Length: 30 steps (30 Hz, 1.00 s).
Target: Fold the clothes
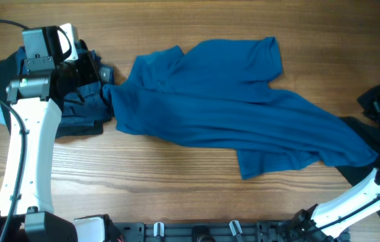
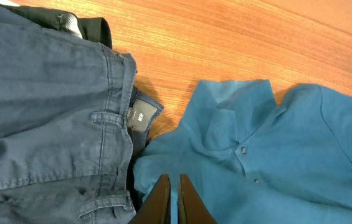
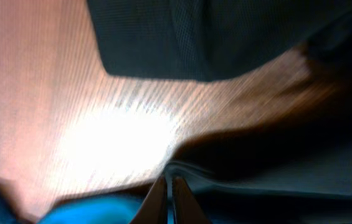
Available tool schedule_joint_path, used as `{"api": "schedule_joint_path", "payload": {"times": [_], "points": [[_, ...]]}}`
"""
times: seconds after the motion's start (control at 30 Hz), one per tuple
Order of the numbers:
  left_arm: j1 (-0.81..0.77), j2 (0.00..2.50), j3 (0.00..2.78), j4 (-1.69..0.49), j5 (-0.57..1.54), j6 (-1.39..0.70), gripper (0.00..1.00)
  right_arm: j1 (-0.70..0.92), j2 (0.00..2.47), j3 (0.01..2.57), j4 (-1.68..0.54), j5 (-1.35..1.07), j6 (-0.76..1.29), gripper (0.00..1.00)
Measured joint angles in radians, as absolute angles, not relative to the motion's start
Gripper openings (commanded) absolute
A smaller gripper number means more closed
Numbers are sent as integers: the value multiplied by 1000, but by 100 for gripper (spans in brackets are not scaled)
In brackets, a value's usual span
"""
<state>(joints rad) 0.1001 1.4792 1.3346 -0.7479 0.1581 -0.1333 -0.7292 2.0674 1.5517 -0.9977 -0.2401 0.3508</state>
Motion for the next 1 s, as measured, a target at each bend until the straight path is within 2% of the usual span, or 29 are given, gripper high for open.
{"api": "schedule_joint_path", "payload": {"times": [0.17, 0.3, 0.53, 0.63, 0.8, 0.83, 0.9, 1.0], "points": [[100, 1479, 1335, -746, 174, -133, 5, -720, 2051, 1377, -817, -110, 429, 4], [100, 1479, 1335, -744, 185, -133, 6, -809, 2027, 1340, -796, 27, 488, 4], [100, 1479, 1335, -744, 185, -133, 6, -1148, 2048, 1540, -914, 185, 485, 4], [100, 1479, 1335, -744, 185, -133, 6, -1181, 2048, 1631, -931, 140, 477, 4], [100, 1479, 1335, -744, 185, -133, 8, -1133, 2048, 1690, -953, -125, 412, 4], [100, 1479, 1335, -744, 185, -133, 8, -1083, 2048, 1690, -1007, -197, 393, 4], [100, 1479, 1335, -745, 185, -133, 9, -1002, 2048, 1678, -1077, -226, 371, 4], [100, 1479, 1335, -745, 186, -133, 9, -878, 2048, 1591, -1068, -198, 370, 4]]}}
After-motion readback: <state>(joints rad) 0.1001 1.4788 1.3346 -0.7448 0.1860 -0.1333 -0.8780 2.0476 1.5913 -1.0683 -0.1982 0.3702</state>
